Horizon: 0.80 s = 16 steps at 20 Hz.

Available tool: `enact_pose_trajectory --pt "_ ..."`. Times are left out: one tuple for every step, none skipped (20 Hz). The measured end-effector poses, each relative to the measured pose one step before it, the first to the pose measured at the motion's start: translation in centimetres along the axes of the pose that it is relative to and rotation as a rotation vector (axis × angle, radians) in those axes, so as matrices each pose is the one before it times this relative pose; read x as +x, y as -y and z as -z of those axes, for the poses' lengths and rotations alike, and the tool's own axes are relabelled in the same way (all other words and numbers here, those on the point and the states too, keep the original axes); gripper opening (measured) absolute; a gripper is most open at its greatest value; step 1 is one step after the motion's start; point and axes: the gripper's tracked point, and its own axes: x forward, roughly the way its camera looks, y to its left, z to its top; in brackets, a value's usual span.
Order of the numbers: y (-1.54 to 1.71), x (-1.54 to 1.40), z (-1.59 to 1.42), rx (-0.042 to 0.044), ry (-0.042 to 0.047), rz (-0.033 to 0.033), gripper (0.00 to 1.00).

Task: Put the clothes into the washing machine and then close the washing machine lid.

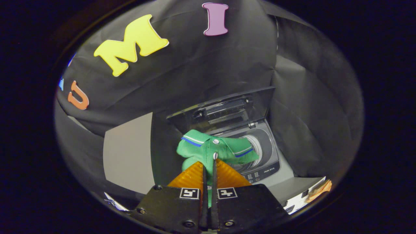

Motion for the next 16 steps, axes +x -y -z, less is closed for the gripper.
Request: enact_pose_trajectory --pt "0.670 0.827 -0.252 -0.00177 -0.00587 -0.01391 0.07" --pt "0.461 0.747 -0.113 -0.00030 -0.00589 -0.01601 0.07" --pt "0.518 0.854 -0.307 0.00831 -0.01007 -0.01564 0.07" --pt "0.465 0.721 -0.199 0.00203 -0.00769 -0.01527 0.07" --pt "0.503 0.627 -0.250 0.00153 -0.00544 -0.01052 0.07" --pt "0.342 0.828 0.004 -0.00305 -0.00867 -0.01159 0.07" --pt "0.352 0.565 -0.046 -0.00742 -0.00807 -0.01214 0.07" --pt "0.394 0.595 0.126 0.00074 -0.00942 -0.00738 0.07" --pt "0.277 0.683 0.081 0.00342 -0.00966 -0.00749 0.07" --pt "0.343 0.422 0.114 0.00235 -0.00576 -0.00339 0.07" --pt "0.495 0.607 0.054 -0.00615 -0.00221 0.00338 0.07" --pt "0.568 0.610 -0.019 -0.01601 0.00401 0.01689 0.07" --pt "0.917 0.369 0.182 -0.02839 0.00814 0.02268 0.07" --pt "0.428 0.616 0.068 -0.03158 0.01096 0.01594 0.07" --pt "0.124 0.464 0.130 -0.02353 0.00725 0.01487 0.07" --pt "-0.041 0.751 0.217 -0.01909 0.00462 0.01429 0.07"
